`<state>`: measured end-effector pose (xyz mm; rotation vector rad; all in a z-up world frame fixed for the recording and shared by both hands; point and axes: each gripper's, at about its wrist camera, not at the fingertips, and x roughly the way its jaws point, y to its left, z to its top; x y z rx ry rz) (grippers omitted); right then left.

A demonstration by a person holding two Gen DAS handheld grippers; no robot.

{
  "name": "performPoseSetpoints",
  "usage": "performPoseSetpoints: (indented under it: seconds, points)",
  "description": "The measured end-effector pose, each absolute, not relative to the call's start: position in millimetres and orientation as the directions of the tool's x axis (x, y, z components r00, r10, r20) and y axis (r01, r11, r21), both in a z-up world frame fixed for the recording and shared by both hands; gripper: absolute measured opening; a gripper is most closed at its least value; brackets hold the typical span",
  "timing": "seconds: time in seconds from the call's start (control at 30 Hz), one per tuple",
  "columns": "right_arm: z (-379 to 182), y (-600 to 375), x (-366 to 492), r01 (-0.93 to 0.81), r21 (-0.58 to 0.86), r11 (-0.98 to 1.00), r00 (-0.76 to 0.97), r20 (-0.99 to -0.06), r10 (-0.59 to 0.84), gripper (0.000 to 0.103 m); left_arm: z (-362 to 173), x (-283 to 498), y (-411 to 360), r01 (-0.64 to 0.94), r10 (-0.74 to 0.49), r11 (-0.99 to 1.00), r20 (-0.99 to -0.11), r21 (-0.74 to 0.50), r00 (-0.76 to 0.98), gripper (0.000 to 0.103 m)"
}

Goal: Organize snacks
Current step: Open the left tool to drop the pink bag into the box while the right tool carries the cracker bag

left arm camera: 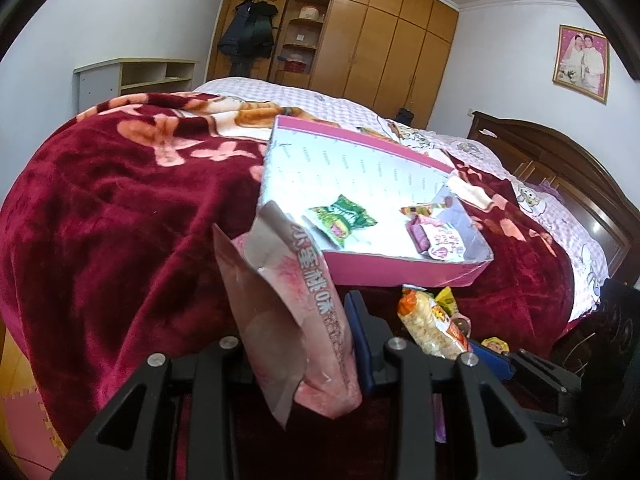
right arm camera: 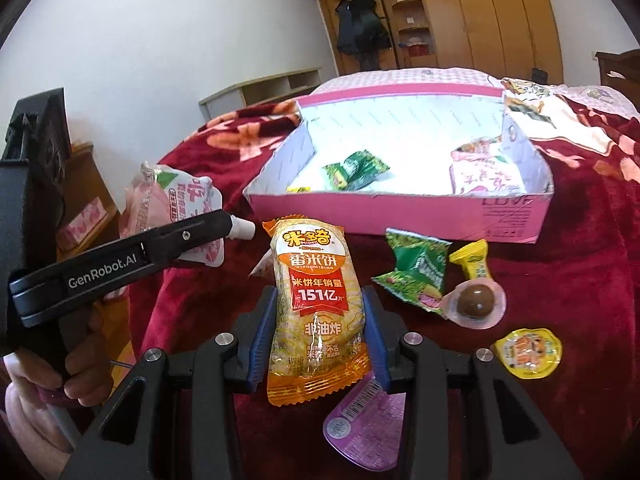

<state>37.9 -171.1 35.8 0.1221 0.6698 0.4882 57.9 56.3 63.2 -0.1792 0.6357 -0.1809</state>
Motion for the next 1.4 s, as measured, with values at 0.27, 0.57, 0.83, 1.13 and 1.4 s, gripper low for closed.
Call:
performPoseSetpoints:
  seconds: [0.27,0.57,0.83,1.13,1.4]
  points:
    - [48,-186,37,-0.375,0.282,0.883,0.710,-0.525,0.469,0.042,75,61,39,0.166,-0.258,0.963,-0.557,-0.211,0.789,0.035]
    - [49,-202,42,-0.339,0.306,0.889,0.728,-0.514,0.455,0.042,90,77,28,0.192,-0.271,0.961,-0.535,-0.200,0.800,0.035]
    - [47,-210,48,-0.315,0.316,0.895,0.733,-0.518,0.441,0.042,104,114,19,0.204,-0.264,0.964,-0.528,-0.170,0.807,0.035]
    - [47,-215,52,-0.306,0.312,0.900,0.740,-0.517,0.430,0.042,97,158,12,0.203,-0.250,0.968,-0.554,-0.146,0.794,0.035]
    - [51,-222,52,-0.291,0.312,0.904,0.751,-0.512,0.418,0.042,91,189,8,0.204,-0.225,0.974,-0.551,-0.101,0.803,0.035]
